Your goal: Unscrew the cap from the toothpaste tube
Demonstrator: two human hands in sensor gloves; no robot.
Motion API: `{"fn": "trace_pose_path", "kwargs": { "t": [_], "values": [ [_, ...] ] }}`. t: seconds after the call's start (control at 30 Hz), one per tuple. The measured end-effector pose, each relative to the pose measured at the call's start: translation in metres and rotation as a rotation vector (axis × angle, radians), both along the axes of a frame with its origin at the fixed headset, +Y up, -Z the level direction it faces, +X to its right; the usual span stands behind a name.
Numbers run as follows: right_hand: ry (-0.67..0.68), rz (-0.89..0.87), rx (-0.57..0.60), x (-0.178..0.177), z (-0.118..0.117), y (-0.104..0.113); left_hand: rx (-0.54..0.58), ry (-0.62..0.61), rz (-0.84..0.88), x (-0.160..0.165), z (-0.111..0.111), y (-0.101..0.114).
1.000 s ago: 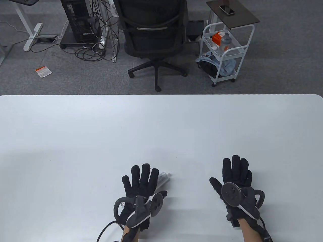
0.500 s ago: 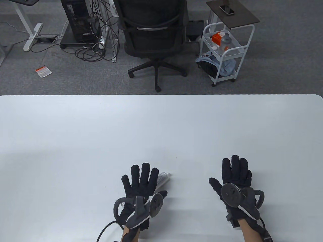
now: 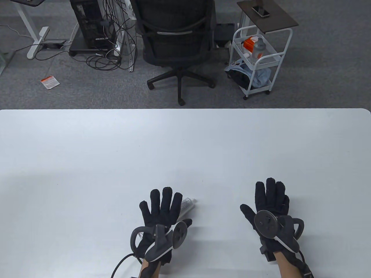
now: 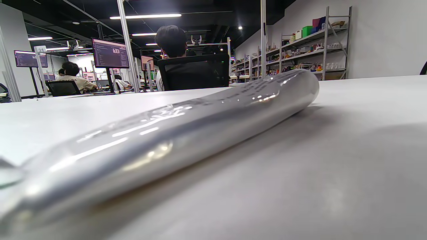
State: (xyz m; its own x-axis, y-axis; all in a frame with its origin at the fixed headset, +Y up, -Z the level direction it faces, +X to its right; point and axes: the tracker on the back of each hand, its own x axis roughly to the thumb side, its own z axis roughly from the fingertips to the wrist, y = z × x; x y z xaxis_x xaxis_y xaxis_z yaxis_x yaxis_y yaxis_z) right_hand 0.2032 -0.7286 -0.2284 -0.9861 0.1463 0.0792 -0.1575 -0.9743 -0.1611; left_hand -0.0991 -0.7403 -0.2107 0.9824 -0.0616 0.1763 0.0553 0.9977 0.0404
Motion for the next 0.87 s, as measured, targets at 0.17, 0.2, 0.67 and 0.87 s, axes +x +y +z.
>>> {"fn": "trace_pose_path", "kwargs": {
  "t": [0.17,0.2,0.67,0.87],
  "values": [
    [-0.004,-0.001,0.001,0.0008,0.0000,0.0006,0.005,-0.003,0.001,0.0006,-0.0004,0.0002],
    [-0.005,-0.004,0.002,0.0012,0.0001,0.0011,0.006,-0.003,-0.003,0.0011,-0.0002,0.0002],
    [0.005,0.008,0.002,-0.0006,0.0004,0.0004,0.035,0.013,-0.003,-0.0041,-0.0002,0.0025],
    [0.007,0.008,0.003,-0.0009,0.0005,0.0001,0.025,0.007,-0.017,-0.0019,-0.0003,0.0006]
  ]
}}
